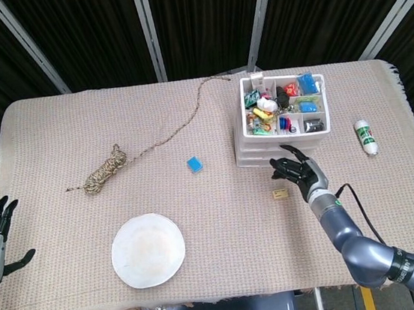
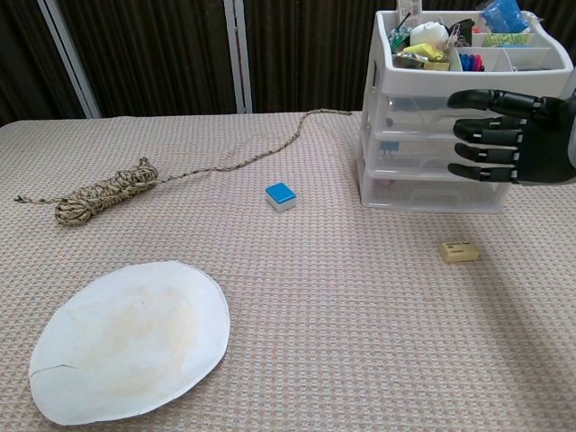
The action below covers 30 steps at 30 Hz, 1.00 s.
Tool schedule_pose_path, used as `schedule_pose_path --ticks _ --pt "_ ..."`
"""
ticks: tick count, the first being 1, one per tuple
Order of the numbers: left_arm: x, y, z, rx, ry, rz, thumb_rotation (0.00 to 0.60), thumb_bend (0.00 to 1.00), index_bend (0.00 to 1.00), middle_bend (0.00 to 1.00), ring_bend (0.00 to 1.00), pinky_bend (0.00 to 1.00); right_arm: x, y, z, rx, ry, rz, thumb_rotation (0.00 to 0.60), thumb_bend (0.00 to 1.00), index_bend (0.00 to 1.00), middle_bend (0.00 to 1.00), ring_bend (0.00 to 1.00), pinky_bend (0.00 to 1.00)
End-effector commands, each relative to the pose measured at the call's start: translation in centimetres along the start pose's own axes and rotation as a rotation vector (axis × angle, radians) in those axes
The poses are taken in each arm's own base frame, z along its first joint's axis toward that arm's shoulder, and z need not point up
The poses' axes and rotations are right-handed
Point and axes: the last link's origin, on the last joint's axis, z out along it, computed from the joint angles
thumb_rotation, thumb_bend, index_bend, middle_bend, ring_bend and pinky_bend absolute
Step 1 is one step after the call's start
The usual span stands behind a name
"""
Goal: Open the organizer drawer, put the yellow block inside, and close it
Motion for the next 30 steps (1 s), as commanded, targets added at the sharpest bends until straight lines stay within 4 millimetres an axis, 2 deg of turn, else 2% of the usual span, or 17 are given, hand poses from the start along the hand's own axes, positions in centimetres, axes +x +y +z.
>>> schedule_pose_path --ticks 1,15,30 --pt "0.0 0.0 0.0 0.000 -0.001 0.001 0.600 0.21 0.01 0.00 0.00 0.00 -0.3 -0.1 0.1 0.002 -0.006 -0.002 0.600 0.15 0.18 0.59 0.55 0.47" --pt "0.0 0.0 0.0 0.002 -0.005 -0.001 0.600 0.21 0.01 0.00 0.00 0.00 -1.1 0.1 0.9 -0.011 -0.011 0.011 0.600 0.15 0.22 0.59 0.55 0.47" --pt "0.0 0.0 0.0 0.003 -0.008 -0.005 0.600 0.21 0.01 0.00 0.00 0.00 -1.7 0.1 1.3 -0.023 -0.016 0.021 0.600 0.15 0.31 0.59 0.55 0.47"
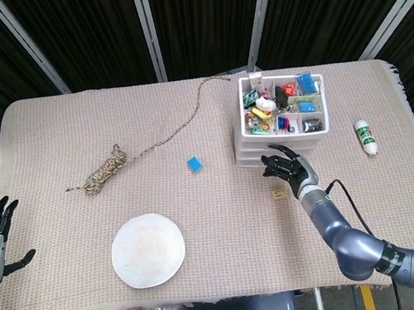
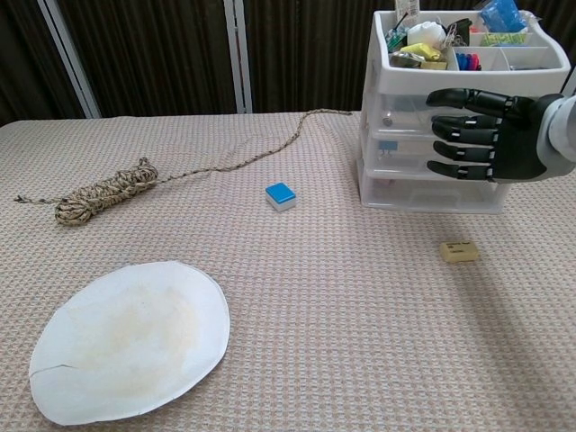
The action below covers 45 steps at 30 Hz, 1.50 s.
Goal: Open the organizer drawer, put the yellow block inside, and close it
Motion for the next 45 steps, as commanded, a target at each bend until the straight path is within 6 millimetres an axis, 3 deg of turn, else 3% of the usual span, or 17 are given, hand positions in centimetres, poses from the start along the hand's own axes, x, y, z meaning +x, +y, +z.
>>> schedule_pose_path --ticks 1,17,45 --pt "0.0 0.0 0.0 0.000 0.000 0.000 0.600 0.21 0.01 0.00 0.00 0.00 -0.1 0.1 0.1 -0.003 -0.002 0.002 0.600 0.15 0.31 0.59 0.55 0.47" --pt "0.0 0.0 0.0 0.001 -0.004 -0.005 0.600 0.21 0.02 0.00 0.00 0.00 -0.3 1.0 -0.3 -0.020 -0.016 0.000 0.600 0.15 0.31 0.59 0.55 0.47" --pt "0.0 0.0 0.0 0.002 -0.005 -0.007 0.600 0.21 0.02 0.00 0.00 0.00 0.0 3.7 -2.9 -0.045 -0.076 -0.029 0.600 0.15 0.31 0.59 0.55 0.47"
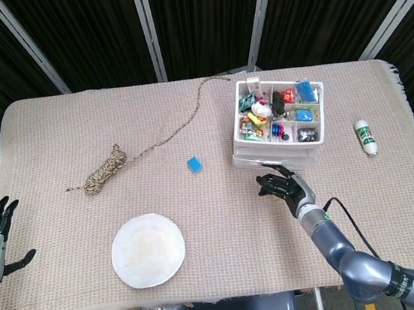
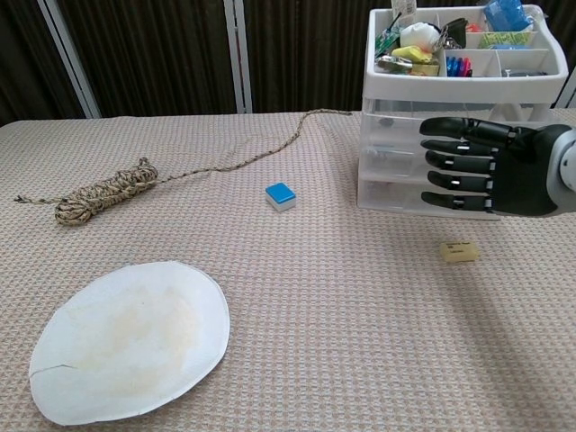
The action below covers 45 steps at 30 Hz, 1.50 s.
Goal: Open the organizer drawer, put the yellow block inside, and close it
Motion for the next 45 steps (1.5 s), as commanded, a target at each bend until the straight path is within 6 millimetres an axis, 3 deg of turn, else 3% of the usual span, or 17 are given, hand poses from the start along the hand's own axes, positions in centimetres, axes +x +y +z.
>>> schedule_pose_path --ticks 1,32,45 --pt "0.0 0.0 0.0 0.000 0.000 -0.001 0.600 0.21 0.02 0.00 0.00 0.00 0.1 0.4 -0.2 -0.007 -0.003 0.006 0.600 0.15 0.31 0.59 0.55 0.47" --pt "0.0 0.0 0.0 0.001 -0.004 -0.004 0.600 0.21 0.02 0.00 0.00 0.00 0.3 0.4 -2.2 0.006 -0.041 0.000 0.600 0.15 0.30 0.58 0.54 0.47" --pt "0.0 0.0 0.0 0.000 -0.003 -0.002 0.600 0.21 0.02 0.00 0.00 0.00 0.7 0.5 -2.9 0.014 -0.051 -0.044 0.600 0.15 0.05 0.56 0.51 0.45"
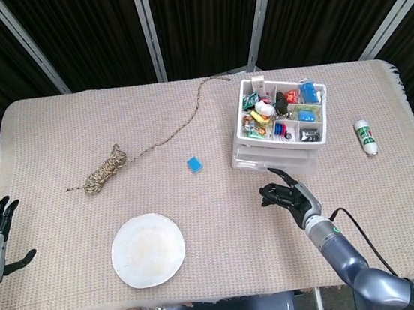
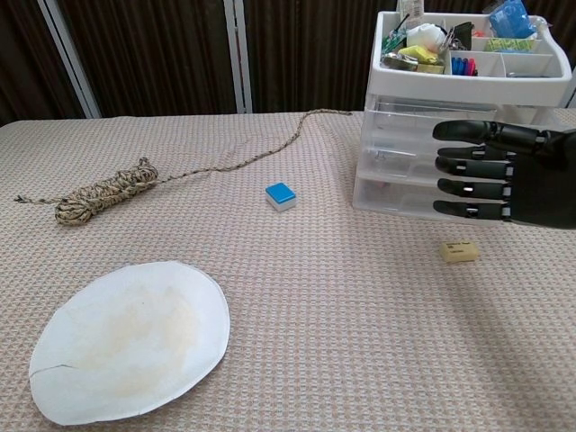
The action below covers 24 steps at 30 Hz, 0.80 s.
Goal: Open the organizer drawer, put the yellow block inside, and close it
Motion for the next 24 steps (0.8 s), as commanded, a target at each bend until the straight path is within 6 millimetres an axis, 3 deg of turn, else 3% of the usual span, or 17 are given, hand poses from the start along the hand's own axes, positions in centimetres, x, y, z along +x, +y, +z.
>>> schedule_pose_path --ticks 1,16,20,24 --pt "0.0 0.0 0.0 0.000 0.000 0.000 0.600 0.21 0.02 0.00 0.00 0.00 0.1 0.0 -0.2 0.002 -0.004 -0.010 0.600 0.15 0.04 0.56 0.51 0.45" --pt "0.0 0.0 0.0 -0.005 0.012 0.000 0.600 0.21 0.02 0.00 0.00 0.00 0.7 1.6 -2.5 0.039 0.038 -0.112 0.600 0.16 0.02 0.51 0.46 0.42" --pt "0.1 0.0 0.0 -0.011 0.020 -0.009 0.600 0.21 0.02 0.00 0.00 0.00 1.0 1.5 -3.7 0.104 0.072 -0.221 0.600 0.16 0.02 0.49 0.45 0.42" --pt "0.1 -0.1 0.1 -0.009 0.031 -0.029 0.600 0.21 0.02 0.00 0.00 0.00 1.4 1.2 -4.9 0.224 0.153 -0.442 0.600 0.16 0.02 0.49 0.44 0.42"
